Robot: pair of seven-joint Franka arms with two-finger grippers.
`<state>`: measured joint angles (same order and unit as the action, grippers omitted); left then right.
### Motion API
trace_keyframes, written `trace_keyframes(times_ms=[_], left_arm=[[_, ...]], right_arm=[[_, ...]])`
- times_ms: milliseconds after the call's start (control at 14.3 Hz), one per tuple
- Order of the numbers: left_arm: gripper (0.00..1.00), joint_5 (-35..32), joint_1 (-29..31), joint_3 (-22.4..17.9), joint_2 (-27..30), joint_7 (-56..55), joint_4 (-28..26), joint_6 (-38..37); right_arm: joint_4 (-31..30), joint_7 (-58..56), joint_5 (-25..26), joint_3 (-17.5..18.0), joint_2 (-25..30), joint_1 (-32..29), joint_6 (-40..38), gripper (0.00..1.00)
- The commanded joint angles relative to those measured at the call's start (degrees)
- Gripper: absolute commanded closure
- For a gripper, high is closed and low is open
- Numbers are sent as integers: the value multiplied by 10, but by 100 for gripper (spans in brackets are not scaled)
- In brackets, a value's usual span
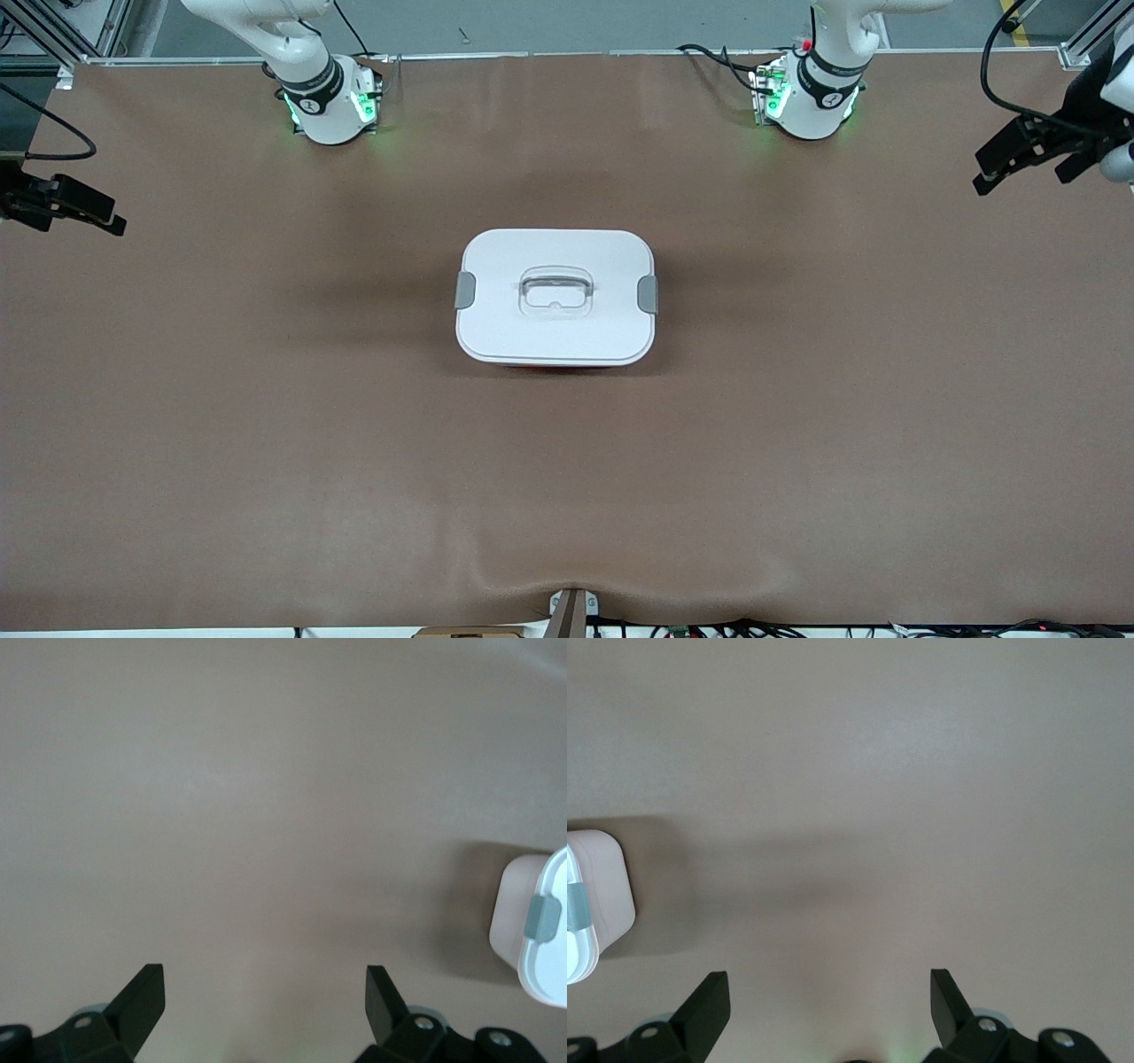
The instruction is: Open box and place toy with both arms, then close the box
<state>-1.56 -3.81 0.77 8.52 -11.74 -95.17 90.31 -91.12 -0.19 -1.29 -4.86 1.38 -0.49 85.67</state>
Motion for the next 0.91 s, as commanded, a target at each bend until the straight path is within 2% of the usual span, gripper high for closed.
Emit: trace_keyframes(times_ms=[0, 701, 841], left_arm=[[0, 0, -1, -3, -35, 13, 44, 1], [0, 6, -7, 2, -44, 13, 50, -6], [0, 8, -6, 2, -46, 55, 48, -7]], right_arm=[[-2, 7, 2, -1, 8, -2, -2, 0], [5, 8, -6, -3, 8, -4, -8, 0], [5, 7, -6, -4, 8, -5, -8, 0]])
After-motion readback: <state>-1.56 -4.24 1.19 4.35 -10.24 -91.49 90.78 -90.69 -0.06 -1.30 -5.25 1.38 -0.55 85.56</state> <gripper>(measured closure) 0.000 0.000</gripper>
